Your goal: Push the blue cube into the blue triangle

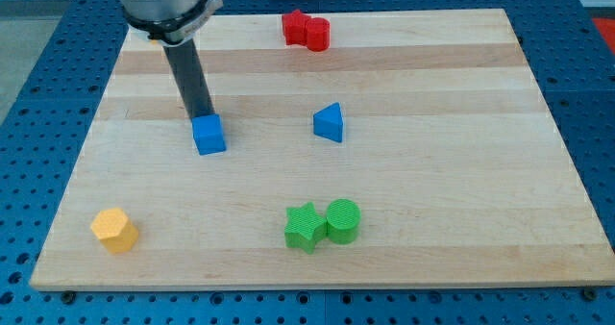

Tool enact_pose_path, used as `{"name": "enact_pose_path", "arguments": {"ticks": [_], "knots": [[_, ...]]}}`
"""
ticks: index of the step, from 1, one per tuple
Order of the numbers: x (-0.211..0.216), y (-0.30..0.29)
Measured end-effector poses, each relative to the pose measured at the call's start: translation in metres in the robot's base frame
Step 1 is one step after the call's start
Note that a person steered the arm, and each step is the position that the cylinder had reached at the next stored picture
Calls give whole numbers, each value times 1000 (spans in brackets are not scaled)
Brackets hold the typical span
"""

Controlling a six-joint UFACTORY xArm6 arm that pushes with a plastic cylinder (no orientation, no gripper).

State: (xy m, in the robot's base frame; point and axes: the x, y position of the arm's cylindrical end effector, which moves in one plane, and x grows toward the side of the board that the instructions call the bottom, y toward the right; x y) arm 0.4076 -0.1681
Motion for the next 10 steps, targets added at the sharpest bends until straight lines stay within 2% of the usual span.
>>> {"name": "enact_pose_path", "arguments": {"ticks": [1, 2, 4, 5, 6, 7, 10], "knots": [[7, -91], [40, -100], [14, 48], [13, 81], [23, 11], [61, -26], [40, 128]]}}
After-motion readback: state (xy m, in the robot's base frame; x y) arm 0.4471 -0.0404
